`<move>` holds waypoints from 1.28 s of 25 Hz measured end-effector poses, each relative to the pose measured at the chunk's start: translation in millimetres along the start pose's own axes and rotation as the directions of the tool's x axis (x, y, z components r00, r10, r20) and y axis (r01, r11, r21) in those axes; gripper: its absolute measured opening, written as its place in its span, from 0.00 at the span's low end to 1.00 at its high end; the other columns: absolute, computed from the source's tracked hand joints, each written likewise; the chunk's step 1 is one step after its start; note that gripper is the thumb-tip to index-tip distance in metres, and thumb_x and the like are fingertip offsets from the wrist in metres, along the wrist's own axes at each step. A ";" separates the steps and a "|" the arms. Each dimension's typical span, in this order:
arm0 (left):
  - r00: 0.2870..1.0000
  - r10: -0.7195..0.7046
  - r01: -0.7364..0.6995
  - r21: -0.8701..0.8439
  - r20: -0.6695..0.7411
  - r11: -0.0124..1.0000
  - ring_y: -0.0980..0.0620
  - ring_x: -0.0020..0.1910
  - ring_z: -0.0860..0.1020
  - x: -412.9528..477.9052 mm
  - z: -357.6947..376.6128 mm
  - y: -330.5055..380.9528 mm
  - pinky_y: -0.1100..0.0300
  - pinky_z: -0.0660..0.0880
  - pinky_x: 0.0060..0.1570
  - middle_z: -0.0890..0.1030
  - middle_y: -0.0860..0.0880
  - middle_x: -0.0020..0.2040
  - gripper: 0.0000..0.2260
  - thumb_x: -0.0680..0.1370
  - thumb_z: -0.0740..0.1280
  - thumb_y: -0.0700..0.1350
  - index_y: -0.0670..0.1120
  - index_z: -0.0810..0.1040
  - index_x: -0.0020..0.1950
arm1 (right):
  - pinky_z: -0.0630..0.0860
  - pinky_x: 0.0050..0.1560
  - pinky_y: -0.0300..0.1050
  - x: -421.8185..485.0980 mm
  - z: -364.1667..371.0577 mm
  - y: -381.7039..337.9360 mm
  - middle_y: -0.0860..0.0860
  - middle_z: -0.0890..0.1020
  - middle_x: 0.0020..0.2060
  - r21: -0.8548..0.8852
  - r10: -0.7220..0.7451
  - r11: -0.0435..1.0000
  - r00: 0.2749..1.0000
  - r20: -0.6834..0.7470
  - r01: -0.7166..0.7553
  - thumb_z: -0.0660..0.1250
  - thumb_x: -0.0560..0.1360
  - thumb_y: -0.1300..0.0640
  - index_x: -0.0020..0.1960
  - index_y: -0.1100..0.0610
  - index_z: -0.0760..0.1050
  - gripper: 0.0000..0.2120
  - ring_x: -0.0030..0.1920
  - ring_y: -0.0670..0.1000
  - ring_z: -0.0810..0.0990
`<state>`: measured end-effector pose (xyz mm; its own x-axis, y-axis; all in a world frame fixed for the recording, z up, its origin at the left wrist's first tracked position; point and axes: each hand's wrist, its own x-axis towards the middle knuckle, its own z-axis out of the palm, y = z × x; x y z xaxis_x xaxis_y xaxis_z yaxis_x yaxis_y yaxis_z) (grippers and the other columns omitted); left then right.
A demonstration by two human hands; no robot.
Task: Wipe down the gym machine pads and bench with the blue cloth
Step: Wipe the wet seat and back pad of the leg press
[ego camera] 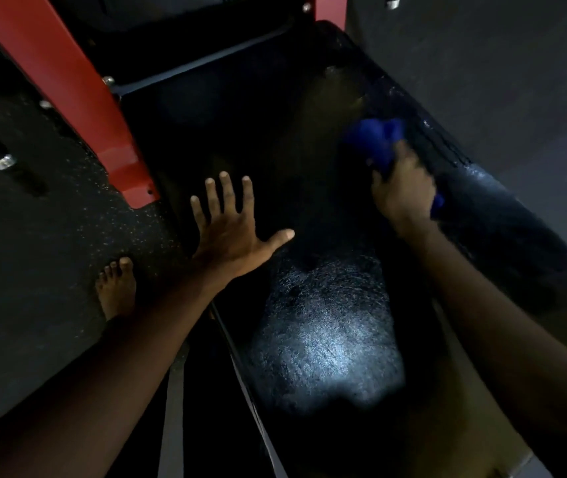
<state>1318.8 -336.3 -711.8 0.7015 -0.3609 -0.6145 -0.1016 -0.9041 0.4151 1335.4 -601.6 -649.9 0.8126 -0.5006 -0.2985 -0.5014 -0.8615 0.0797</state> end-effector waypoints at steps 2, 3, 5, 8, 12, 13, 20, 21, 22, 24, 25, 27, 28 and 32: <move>1.000 0.002 -0.002 -0.023 -0.021 1.000 0.35 0.78 0.37 -0.9 0.4 -0.8 0.33 0.39 0.74 0.39 0.37 0.80 0.53 0.68 0.51 0.79 0.47 0.40 0.81 | 0.75 0.59 0.55 -60.1 13.3 -38.4 0.55 0.70 0.73 0.071 -0.257 0.966 0.959 0.116 0.250 0.62 0.80 0.46 0.77 0.51 0.63 0.27 0.66 0.61 0.75; 0.999 0.003 -0.004 -0.028 -0.034 1.000 0.36 0.78 0.38 -0.6 -0.6 -1.2 0.33 0.40 0.74 0.40 0.37 0.80 0.53 0.68 0.54 0.78 0.47 0.41 0.81 | 0.74 0.62 0.55 -91.0 17.5 -52.6 0.54 0.66 0.76 0.135 -0.388 0.920 0.902 0.192 0.367 0.63 0.80 0.46 0.78 0.49 0.62 0.28 0.70 0.59 0.72; 1.000 -0.003 0.002 -0.032 -0.029 0.999 0.36 0.79 0.39 0.5 -3.0 -1.7 0.34 0.41 0.74 0.41 0.38 0.80 0.53 0.68 0.56 0.77 0.47 0.42 0.81 | 0.71 0.68 0.54 -102.5 20.0 -59.3 0.52 0.63 0.78 0.189 -0.515 0.855 0.834 0.199 0.483 0.65 0.78 0.51 0.78 0.47 0.61 0.30 0.73 0.58 0.69; 1.000 0.010 -0.010 -0.044 -0.010 0.999 0.36 0.78 0.40 5.1 -8.9 -3.0 0.35 0.41 0.74 0.40 0.38 0.80 0.50 0.71 0.57 0.76 0.48 0.42 0.81 | 0.71 0.67 0.57 -13.6 35.2 -53.4 0.56 0.68 0.75 0.085 -0.382 0.923 0.920 0.085 0.375 0.65 0.75 0.55 0.77 0.52 0.64 0.30 0.68 0.63 0.73; 0.999 0.027 -0.028 -0.017 -0.032 0.999 0.37 0.79 0.40 17.3 -18.3 -23.5 0.37 0.42 0.75 0.39 0.39 0.80 0.48 0.69 0.54 0.78 0.54 0.43 0.81 | 0.73 0.62 0.58 118.0 41.3 -79.9 0.57 0.71 0.72 0.070 -0.010 0.997 0.999 -0.030 0.012 0.62 0.79 0.47 0.71 0.56 0.67 0.24 0.64 0.64 0.76; 0.999 0.027 -0.027 -0.011 -0.018 1.000 0.37 0.79 0.39 26.3 -22.2 -31.1 0.37 0.41 0.75 0.37 0.40 0.80 0.50 0.67 0.53 0.80 0.55 0.42 0.81 | 0.73 0.61 0.57 127.5 46.1 -98.4 0.58 0.71 0.70 0.055 0.034 0.998 0.998 -0.043 -0.032 0.62 0.79 0.46 0.71 0.57 0.67 0.24 0.64 0.64 0.75; 0.998 0.018 -0.015 -0.037 0.060 0.999 0.40 0.78 0.35 75.9 -36.2 -41.8 0.36 0.37 0.74 0.36 0.43 0.80 0.55 0.62 0.55 0.82 0.56 0.40 0.80 | 0.75 0.60 0.56 91.2 78.4 -187.7 0.58 0.72 0.71 0.077 -0.595 0.803 0.783 0.181 0.591 0.60 0.80 0.46 0.73 0.55 0.66 0.25 0.64 0.63 0.76; 0.997 0.012 -0.009 -0.039 0.075 0.999 0.41 0.78 0.34 75.8 -37.0 -42.3 0.35 0.36 0.74 0.34 0.43 0.80 0.56 0.62 0.55 0.82 0.56 0.38 0.80 | 0.75 0.60 0.56 118.0 73.9 -179.4 0.59 0.73 0.69 0.021 -0.521 0.851 0.841 0.147 0.524 0.61 0.80 0.47 0.73 0.56 0.66 0.24 0.64 0.64 0.77; 0.995 0.011 -0.007 -0.042 0.097 0.999 0.41 0.78 0.33 75.1 -38.3 -42.1 0.35 0.36 0.74 0.33 0.43 0.79 0.56 0.62 0.55 0.82 0.57 0.36 0.79 | 0.75 0.60 0.56 147.9 68.4 -168.1 0.60 0.74 0.68 -0.035 -0.405 0.911 0.908 0.108 0.410 0.61 0.80 0.48 0.73 0.57 0.66 0.24 0.63 0.64 0.77; 0.991 0.020 -0.015 -0.037 0.134 0.999 0.40 0.77 0.31 75.3 -41.4 -40.9 0.34 0.36 0.73 0.31 0.43 0.79 0.56 0.63 0.55 0.82 0.56 0.34 0.79 | 0.73 0.62 0.57 197.4 58.5 -146.5 0.61 0.73 0.68 -0.063 -0.157 0.985 0.985 0.067 0.161 0.61 0.81 0.49 0.74 0.57 0.64 0.25 0.64 0.64 0.76; 0.989 0.023 -0.018 -0.031 0.146 0.999 0.39 0.77 0.32 76.1 -43.3 -40.8 0.33 0.36 0.73 0.31 0.42 0.79 0.56 0.63 0.55 0.82 0.56 0.34 0.79 | 0.72 0.63 0.57 207.6 58.6 -147.1 0.61 0.72 0.69 -0.055 -0.085 0.995 0.994 0.066 0.089 0.61 0.81 0.48 0.75 0.57 0.63 0.26 0.65 0.64 0.75; 0.987 0.022 -0.018 -0.028 0.160 0.999 0.38 0.77 0.32 78.3 -46.0 -39.5 0.33 0.37 0.73 0.32 0.41 0.79 0.56 0.62 0.55 0.82 0.56 0.34 0.79 | 0.72 0.63 0.55 199.6 70.3 -172.7 0.60 0.71 0.70 -0.049 -0.100 0.993 0.993 0.060 0.103 0.61 0.80 0.47 0.74 0.57 0.64 0.26 0.66 0.63 0.74; 0.986 0.020 -0.017 -0.023 0.168 1.000 0.38 0.77 0.32 78.7 -46.4 -38.6 0.33 0.37 0.73 0.32 0.41 0.79 0.56 0.62 0.55 0.82 0.55 0.34 0.79 | 0.73 0.61 0.54 187.3 77.7 -193.0 0.60 0.72 0.69 -0.029 -0.181 0.982 0.980 0.083 0.184 0.61 0.80 0.45 0.73 0.56 0.65 0.26 0.65 0.62 0.75; 0.986 0.017 -0.015 -0.013 0.165 1.000 0.38 0.77 0.34 79.4 -49.5 -37.8 0.33 0.38 0.73 0.33 0.41 0.79 0.56 0.63 0.57 0.81 0.55 0.34 0.79 | 0.72 0.62 0.51 138.0 89.8 -252.0 0.55 0.69 0.74 0.104 -0.654 0.740 0.676 0.341 0.664 0.60 0.81 0.41 0.78 0.52 0.61 0.29 0.68 0.60 0.74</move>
<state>1413.2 -319.4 -743.1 0.5735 -0.4088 -0.7099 -0.1023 -0.8956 0.4330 1547.2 -445.9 -796.5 0.7757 0.2542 -0.5777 0.1378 -0.9615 -0.2379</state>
